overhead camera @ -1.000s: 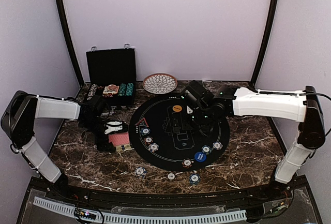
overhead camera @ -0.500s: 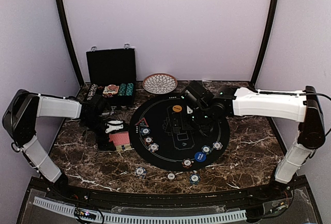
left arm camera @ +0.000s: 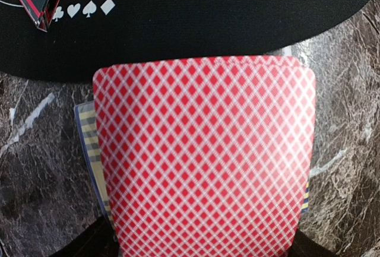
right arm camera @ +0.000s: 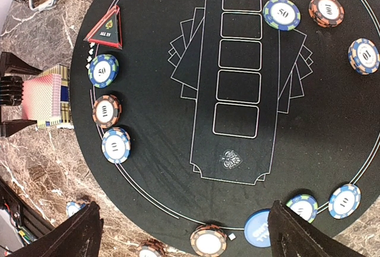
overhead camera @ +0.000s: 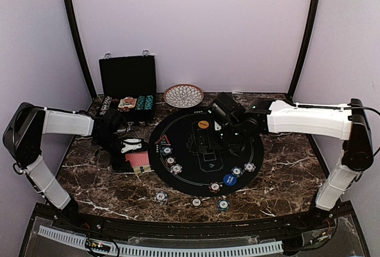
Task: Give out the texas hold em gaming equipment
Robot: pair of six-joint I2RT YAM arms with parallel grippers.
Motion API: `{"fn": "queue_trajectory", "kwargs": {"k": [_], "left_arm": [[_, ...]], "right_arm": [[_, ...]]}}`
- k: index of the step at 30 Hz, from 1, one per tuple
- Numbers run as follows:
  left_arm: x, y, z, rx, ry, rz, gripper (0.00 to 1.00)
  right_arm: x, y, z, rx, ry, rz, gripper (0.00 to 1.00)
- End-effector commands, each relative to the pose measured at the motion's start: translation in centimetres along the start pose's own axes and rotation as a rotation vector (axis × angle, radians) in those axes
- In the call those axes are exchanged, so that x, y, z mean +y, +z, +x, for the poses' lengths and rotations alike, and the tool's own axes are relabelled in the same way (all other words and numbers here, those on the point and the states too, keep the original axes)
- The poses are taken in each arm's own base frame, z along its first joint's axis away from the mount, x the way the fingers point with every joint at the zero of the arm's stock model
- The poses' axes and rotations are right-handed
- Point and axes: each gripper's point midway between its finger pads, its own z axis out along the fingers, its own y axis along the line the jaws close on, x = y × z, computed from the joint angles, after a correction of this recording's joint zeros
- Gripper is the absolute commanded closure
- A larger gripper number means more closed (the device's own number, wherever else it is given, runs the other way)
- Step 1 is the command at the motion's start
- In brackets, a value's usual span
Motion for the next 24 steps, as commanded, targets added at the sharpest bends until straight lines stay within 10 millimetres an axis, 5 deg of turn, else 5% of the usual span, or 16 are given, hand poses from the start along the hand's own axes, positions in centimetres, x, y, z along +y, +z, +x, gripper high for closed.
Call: {"fn": "queue_trajectory", "kwargs": {"k": [1,7,15,24], "left_arm": [[-0.03,0.31,0.96,0.051,0.021,-0.008,0.18],[0.02,0.58,1.22,0.059,0.021,-0.014,0.29],[0.18,0.76,1.6,0.058,0.019,-0.052,0.6],[0.85,-0.05,0.89,0.026,0.016,-0.097,0.73]], "right_arm": [[1.05,-1.34,-0.95,-0.045,-0.009,-0.035,0.02],[1.0,-1.27,-0.82,-0.042,-0.008,-0.036,0.03],[0.89,-1.22,-0.64,-0.04,-0.006,-0.037,0.04],[1.08,-1.05,-0.6,-0.039,-0.001,-0.048,0.04]]}}
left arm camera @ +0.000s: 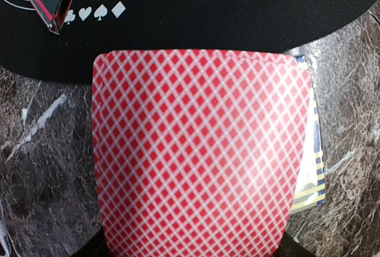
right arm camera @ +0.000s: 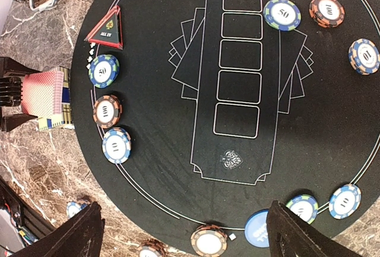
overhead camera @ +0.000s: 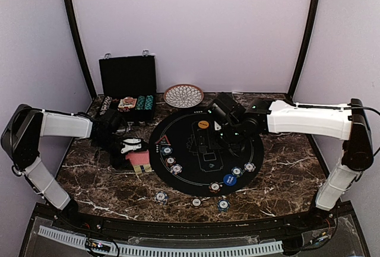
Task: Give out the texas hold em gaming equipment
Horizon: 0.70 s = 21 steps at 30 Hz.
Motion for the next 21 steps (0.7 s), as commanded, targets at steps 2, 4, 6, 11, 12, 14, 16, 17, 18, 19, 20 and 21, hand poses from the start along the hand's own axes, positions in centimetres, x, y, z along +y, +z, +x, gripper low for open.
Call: {"fn": "queue_trajectory", "kwargs": {"k": [2,4,6,11,12,14,16,17,18,19,20,21], "left_arm": [[0.4,-0.3,0.6,0.025,0.005,-0.053,0.8],[0.5,-0.7,0.4,0.015,0.007,-0.06,0.86],[0.5,-1.0,0.2,0.01,0.007,-0.068,0.93],[0.4,-2.2,-0.3,-0.014,0.012,-0.074,1.0],[0.4,-2.4,-0.5,-0.022,0.01,-0.076,1.0],[0.4,-2.9,-1.0,-0.036,0.004,-0.07,1.0],[0.3,-3.5,-1.4,-0.048,-0.007,-0.054,1.0],[0.2,-3.9,-1.8,-0.059,-0.01,-0.045,1.0],[0.2,-4.3,-2.1,-0.067,-0.017,-0.041,1.0],[0.1,-4.8,-2.5,-0.079,-0.023,-0.028,1.0],[-0.1,-5.2,-2.6,-0.083,-0.031,-0.019,1.0],[0.0,-5.6,-3.1,-0.101,-0.031,-0.018,1.0]], "right_arm": [[1.1,-1.0,-0.6,-0.039,0.0,-0.051,0.04],[1.2,-1.0,-0.6,-0.039,0.001,-0.054,0.04],[1.4,-1.0,-0.7,-0.041,0.003,-0.064,0.04],[2.1,-0.9,-0.8,-0.044,0.008,-0.098,0.05],[2.2,-0.8,-0.8,-0.043,0.009,-0.102,0.05],[2.5,-0.7,-0.8,-0.041,0.011,-0.114,0.05],[2.8,-0.7,-0.8,-0.038,0.016,-0.128,0.06],[2.9,-0.7,-0.8,-0.037,0.019,-0.138,0.06],[3.3,-0.7,-0.9,-0.039,0.023,-0.153,0.06],[3.5,-0.7,-1.0,-0.041,0.026,-0.166,0.06],[3.9,-0.7,-1.2,-0.043,0.03,-0.184,0.06],[4.3,-0.7,-1.3,-0.045,0.034,-0.202,0.06]]}}
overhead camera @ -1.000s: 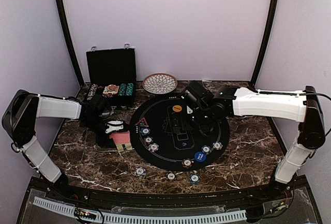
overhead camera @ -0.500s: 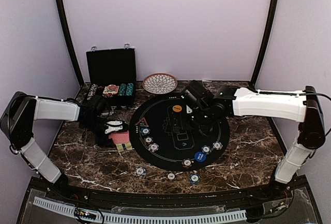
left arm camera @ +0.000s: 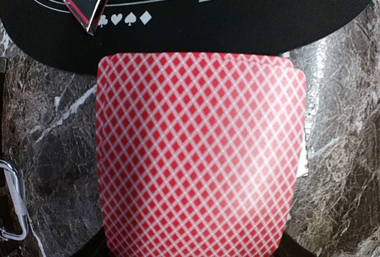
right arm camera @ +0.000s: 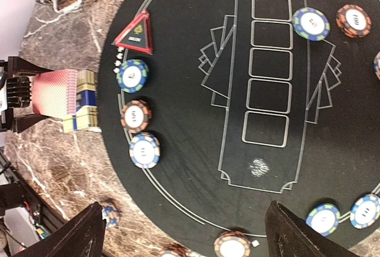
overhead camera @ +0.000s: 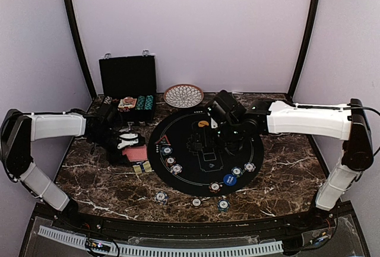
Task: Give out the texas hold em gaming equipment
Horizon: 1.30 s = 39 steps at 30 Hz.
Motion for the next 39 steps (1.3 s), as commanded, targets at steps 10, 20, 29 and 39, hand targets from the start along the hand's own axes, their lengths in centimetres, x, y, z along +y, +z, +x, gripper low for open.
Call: {"fn": "queue_trajectory", "kwargs": {"k": [10,20,29,39], "left_arm": [[-1.6,-7.1,-5.2,-0.193,-0.048,0.064,1.0],[-3.6,-9.2,-7.8,-0.267,-0.035,0.116,1.0],[-4.0,-9.5,-8.4,-0.276,-0.016,0.123,1.0],[-4.0,-10.1,-8.7,-0.279,-0.003,0.117,1.0]], "right_arm": [[9.9,0.3,-2.4,-0.001,0.101,-0.505,0.01],[15.5,0.9,-3.3,0.061,0.13,-0.774,0.01],[17.6,1.7,-2.4,0.136,0.119,-0.851,0.05],[18.3,3.2,-1.9,0.194,0.113,-0.865,0.15]]}}
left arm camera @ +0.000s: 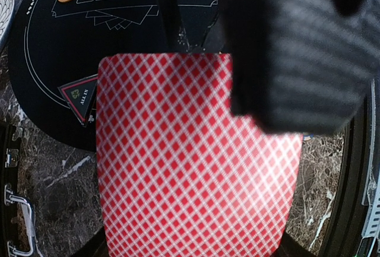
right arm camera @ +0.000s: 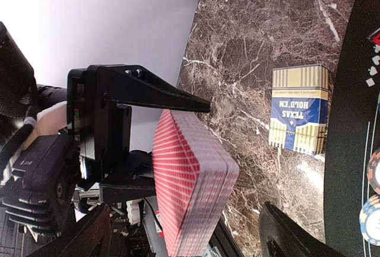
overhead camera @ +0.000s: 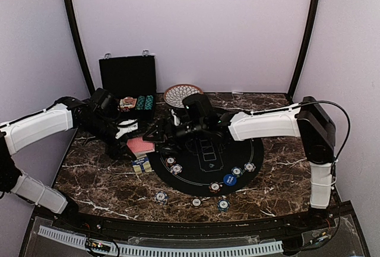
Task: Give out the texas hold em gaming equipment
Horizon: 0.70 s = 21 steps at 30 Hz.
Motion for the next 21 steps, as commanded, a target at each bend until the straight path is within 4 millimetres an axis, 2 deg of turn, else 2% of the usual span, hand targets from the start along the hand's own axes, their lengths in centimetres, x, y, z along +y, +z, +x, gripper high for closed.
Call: {"fn": "queue_trajectory", "kwargs": {"k": [1,7,11,19,20,21], "left_arm": [[-0.2,-1.8,-1.8,-0.052,0.026,-0.013,1.0],[-0.4,-2.1,-2.4,-0.063,0.033,-0.012,1.0],[-0.3,-2.0,-2.3,-0.057,0.035,-0.013,1.0],[-0.2,-1.7,-2.0,-0.039,0.04,-0.017,0.99],[-0.2,-1.6,-2.0,-0.035,0.044,-0.017,0.97],[-0.1,-1.6,-1.9,-0.03,0.047,-0.02,0.91]], "right_arm": [[2.0,0.7,-0.2,0.022,-0.032,-0.07,0.16],[2.3,1.5,-0.2,0.044,-0.02,-0.109,0.19],[2.7,1.9,-0.2,0.064,-0.017,-0.139,0.25],[2.2,2.5,0.5,0.111,0.0,-0.166,0.55],[2.1,2.6,0.5,0.112,0.004,-0.167,0.59],[2.0,2.6,0.5,0.114,0.007,-0.169,0.63]]}}
